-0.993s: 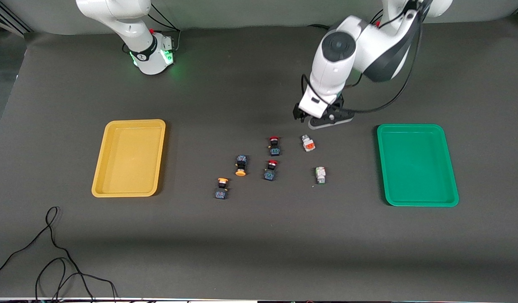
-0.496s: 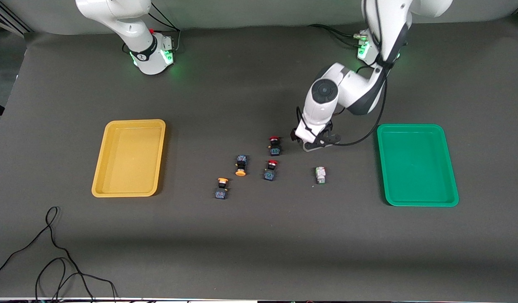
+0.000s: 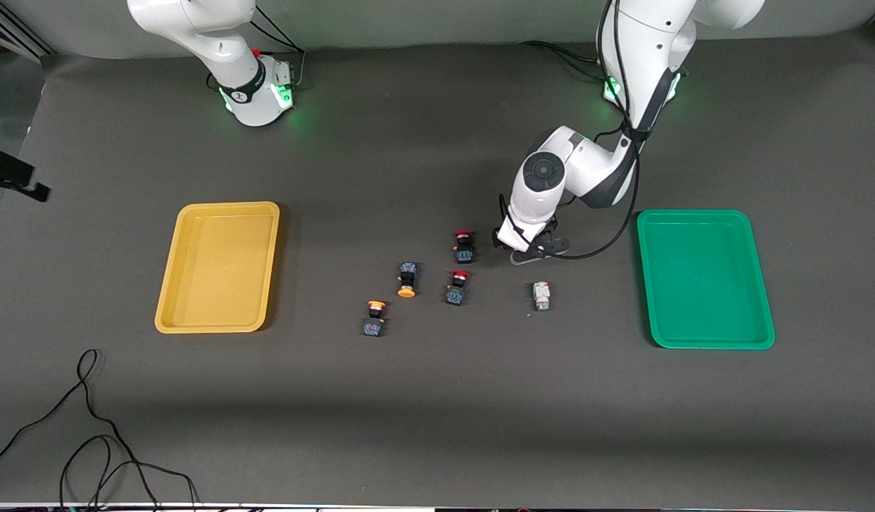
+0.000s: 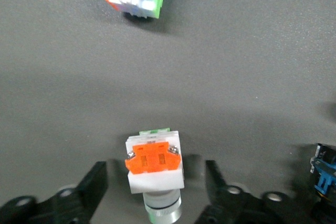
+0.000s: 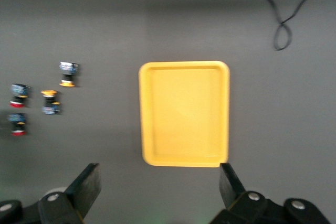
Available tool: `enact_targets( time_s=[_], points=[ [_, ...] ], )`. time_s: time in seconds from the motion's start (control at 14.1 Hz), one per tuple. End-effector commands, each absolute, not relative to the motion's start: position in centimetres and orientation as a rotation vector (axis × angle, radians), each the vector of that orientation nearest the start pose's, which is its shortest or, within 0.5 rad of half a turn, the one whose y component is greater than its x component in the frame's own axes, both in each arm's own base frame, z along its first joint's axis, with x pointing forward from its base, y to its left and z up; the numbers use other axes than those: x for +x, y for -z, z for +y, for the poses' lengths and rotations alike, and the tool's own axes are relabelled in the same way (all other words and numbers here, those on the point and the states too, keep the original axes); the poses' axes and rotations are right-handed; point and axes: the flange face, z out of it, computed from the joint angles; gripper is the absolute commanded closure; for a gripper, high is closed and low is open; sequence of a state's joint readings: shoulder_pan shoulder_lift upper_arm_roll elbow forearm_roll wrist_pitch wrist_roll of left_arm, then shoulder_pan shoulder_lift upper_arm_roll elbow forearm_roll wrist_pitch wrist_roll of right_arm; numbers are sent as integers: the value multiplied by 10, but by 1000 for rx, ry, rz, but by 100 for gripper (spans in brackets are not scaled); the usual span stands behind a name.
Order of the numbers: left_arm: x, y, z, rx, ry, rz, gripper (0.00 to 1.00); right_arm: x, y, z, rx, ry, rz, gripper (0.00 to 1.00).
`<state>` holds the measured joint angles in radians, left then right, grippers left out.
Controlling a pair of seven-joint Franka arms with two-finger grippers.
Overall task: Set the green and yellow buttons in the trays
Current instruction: 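Grasp the white button with the left gripper while the right gripper reaches buttons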
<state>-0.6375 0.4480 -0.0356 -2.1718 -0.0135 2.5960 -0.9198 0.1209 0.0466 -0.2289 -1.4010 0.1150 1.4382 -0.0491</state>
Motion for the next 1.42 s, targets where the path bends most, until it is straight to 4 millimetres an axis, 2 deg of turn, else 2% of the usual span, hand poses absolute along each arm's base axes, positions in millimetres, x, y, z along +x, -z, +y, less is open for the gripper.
enact_targets(
  time_s=[0.0,0.07,0.14,0.28,0.35,0.5,0.64,0.78,0.85,0.99,1.06,1.21,1.35],
  points=[
    [441,-185,-350,-3105,-29,-438,57,578,-647,18,-3034,-3,103,0],
    [443,-187,-350,-3103,-29,-440,68,588,-634,33,-3041,-1,113,0],
    [444,-189,-349,-3103,-27,-444,73,598,-620,50,-3046,-11,149,0],
    [452,-197,-345,-3108,-15,-473,77,614,-591,88,-3045,-26,224,0],
    [458,-208,-343,-3115,-5,-477,79,623,-575,102,-3047,-18,248,0],
    [474,-241,-329,-3100,-17,-512,79,636,-548,138,-3043,6,262,0],
    [494,-291,-314,-3109,-22,-522,80,649,-510,180,-3051,21,285,0],
    [510,-339,-296,-3121,-23,-490,80,660,-467,213,-3061,36,299,0],
    [516,-360,-278,-3128,-45,-450,82,663,-448,232,-3060,57,330,0],
    [521,-398,-236,-3177,-122,-346,83,672,-411,246,-3064,74,372,0],
    [524,-412,-205,-3187,-162,-298,83,672,-395,258,-3062,63,358,0],
    [528,-431,-133,-3189,-246,-215,83,669,-361,280,-3041,8,377,0],
    [530,-435,-71,-3191,-269,-170,83,670,-334,289,-3049,-5,387,0]
  ],
)
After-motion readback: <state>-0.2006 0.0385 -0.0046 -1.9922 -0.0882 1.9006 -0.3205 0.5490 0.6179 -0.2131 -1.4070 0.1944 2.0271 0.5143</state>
